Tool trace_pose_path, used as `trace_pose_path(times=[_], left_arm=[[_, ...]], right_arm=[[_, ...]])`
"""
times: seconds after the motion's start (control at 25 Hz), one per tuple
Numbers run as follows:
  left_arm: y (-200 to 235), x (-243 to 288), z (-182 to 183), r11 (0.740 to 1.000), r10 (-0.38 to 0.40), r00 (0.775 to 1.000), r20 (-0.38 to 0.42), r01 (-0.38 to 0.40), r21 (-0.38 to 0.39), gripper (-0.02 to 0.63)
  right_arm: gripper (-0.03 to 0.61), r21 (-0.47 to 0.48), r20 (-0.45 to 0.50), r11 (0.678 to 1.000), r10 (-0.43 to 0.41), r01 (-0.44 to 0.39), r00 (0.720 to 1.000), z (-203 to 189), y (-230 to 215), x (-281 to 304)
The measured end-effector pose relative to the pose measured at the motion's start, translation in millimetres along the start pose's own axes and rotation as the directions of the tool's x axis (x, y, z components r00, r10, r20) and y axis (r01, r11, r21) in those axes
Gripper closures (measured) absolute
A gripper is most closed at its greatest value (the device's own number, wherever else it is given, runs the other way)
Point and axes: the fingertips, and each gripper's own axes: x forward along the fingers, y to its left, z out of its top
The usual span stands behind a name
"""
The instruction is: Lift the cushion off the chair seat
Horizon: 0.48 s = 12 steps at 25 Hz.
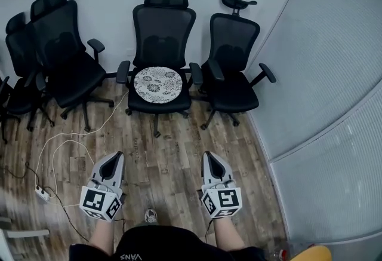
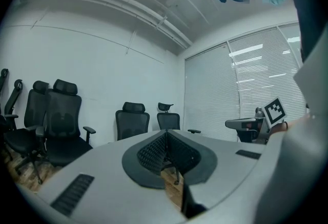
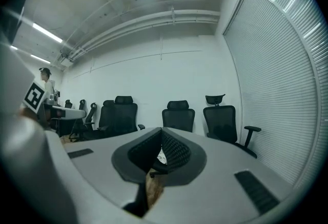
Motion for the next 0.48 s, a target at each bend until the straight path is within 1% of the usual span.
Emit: trace_pose_path(times=[0.16, 0.28, 0.48], left_arm=[[16.5, 15.9, 0.5, 1.000, -0.022, 1.000, -0.008, 0.022, 0.001, 0.598], [28.6, 30.3, -0.5, 1.000, -0.020, 1.000, -0.009, 0.020, -0.008, 0.598], [36.3, 54.7, -7.2, 1.000, -0.029, 0.999, -0.017, 0.028, -0.009, 0.598]], right_arm=[[0.561, 0.005, -0.002, 1.000, -0.016, 0.016, 1.000, -0.4, 1.2, 21.6], [0.561, 0.007, -0.009, 1.000, -0.018, 0.018, 1.000, -1.9, -0.3, 35.5], [0.561, 0.002, -0.019, 1.000, -0.021, 0.021, 1.000, -5.4, -12.8, 59.4]])
